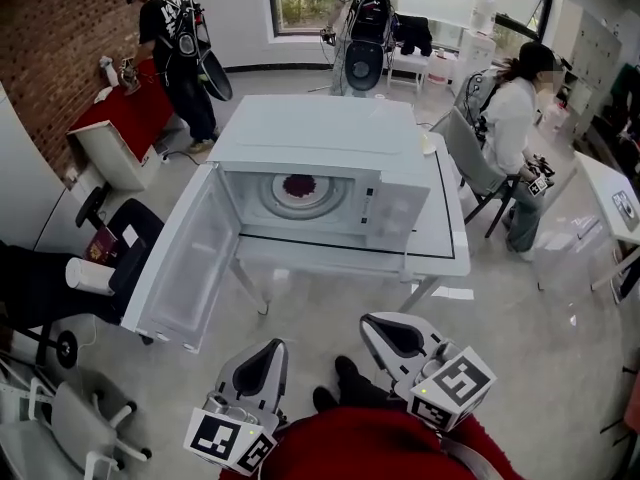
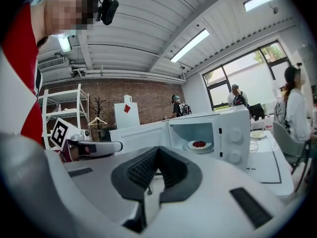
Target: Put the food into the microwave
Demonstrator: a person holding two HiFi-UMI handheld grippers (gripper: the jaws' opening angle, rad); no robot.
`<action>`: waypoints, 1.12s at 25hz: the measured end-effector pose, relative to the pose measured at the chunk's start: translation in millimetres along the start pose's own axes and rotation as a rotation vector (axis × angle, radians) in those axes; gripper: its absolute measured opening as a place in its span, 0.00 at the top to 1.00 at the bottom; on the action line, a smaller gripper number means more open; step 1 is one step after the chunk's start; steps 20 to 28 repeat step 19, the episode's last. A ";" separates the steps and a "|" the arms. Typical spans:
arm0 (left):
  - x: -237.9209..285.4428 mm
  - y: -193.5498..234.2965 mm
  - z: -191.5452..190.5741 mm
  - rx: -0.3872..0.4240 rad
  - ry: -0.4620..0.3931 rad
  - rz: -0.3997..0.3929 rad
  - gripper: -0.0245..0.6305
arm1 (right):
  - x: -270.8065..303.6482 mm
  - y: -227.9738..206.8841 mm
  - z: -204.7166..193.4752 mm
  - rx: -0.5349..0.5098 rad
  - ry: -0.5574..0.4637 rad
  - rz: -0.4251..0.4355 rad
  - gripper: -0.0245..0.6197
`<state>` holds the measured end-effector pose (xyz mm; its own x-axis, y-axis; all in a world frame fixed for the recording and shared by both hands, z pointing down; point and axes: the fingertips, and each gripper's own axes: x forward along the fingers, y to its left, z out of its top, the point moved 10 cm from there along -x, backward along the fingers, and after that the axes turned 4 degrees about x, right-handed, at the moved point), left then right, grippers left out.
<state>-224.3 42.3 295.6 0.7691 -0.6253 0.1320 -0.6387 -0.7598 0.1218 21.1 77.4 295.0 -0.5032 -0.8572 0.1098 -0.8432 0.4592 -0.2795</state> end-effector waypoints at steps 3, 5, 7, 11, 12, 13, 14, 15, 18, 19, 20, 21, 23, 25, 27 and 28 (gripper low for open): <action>-1.8 2.9 -1.2 -0.007 -0.001 0.013 0.95 | 2.9 1.1 -3.0 -0.015 0.031 -0.004 0.94; -2.7 5.4 -1.0 -0.012 -0.004 0.022 0.95 | 4.5 1.1 -3.8 -0.025 0.042 -0.008 0.94; -3.9 7.8 0.0 -0.013 -0.009 0.032 0.95 | 6.1 0.6 -4.4 -0.024 0.044 -0.010 0.94; -6.1 11.7 1.4 -0.013 -0.013 0.043 0.95 | 10.8 0.8 -3.3 -0.004 0.030 0.000 0.94; -6.7 12.4 1.6 -0.011 -0.012 0.045 0.95 | 11.6 0.7 -3.6 -0.005 0.035 -0.001 0.94; -7.3 13.0 1.6 -0.010 -0.011 0.048 0.95 | 12.8 0.9 -3.5 -0.003 0.033 0.003 0.94; -7.8 13.7 1.6 -0.010 -0.010 0.051 0.95 | 13.9 1.5 -3.0 0.002 0.028 0.006 0.94; -8.2 14.3 1.5 -0.010 -0.009 0.053 0.95 | 14.9 2.0 -2.6 0.006 0.026 0.006 0.94; -9.3 16.1 0.6 -0.016 -0.009 0.055 0.95 | 17.3 2.4 -2.7 0.006 0.030 0.002 0.94; -9.8 16.7 0.3 -0.018 -0.008 0.055 0.95 | 18.0 2.4 -3.0 0.003 0.033 0.001 0.94; -9.8 16.7 0.3 -0.018 -0.008 0.055 0.95 | 18.0 2.4 -3.0 0.003 0.033 0.001 0.94; -9.8 16.7 0.3 -0.018 -0.008 0.055 0.95 | 18.0 2.4 -3.0 0.003 0.033 0.001 0.94; -9.8 16.7 0.3 -0.018 -0.008 0.055 0.95 | 18.0 2.4 -3.0 0.003 0.033 0.001 0.94; -9.8 16.7 0.3 -0.018 -0.008 0.055 0.95 | 18.0 2.4 -3.0 0.003 0.033 0.001 0.94; -9.8 16.7 0.3 -0.018 -0.008 0.055 0.95 | 18.0 2.4 -3.0 0.003 0.033 0.001 0.94; -9.8 16.7 0.3 -0.018 -0.008 0.055 0.95 | 18.0 2.4 -3.0 0.003 0.033 0.001 0.94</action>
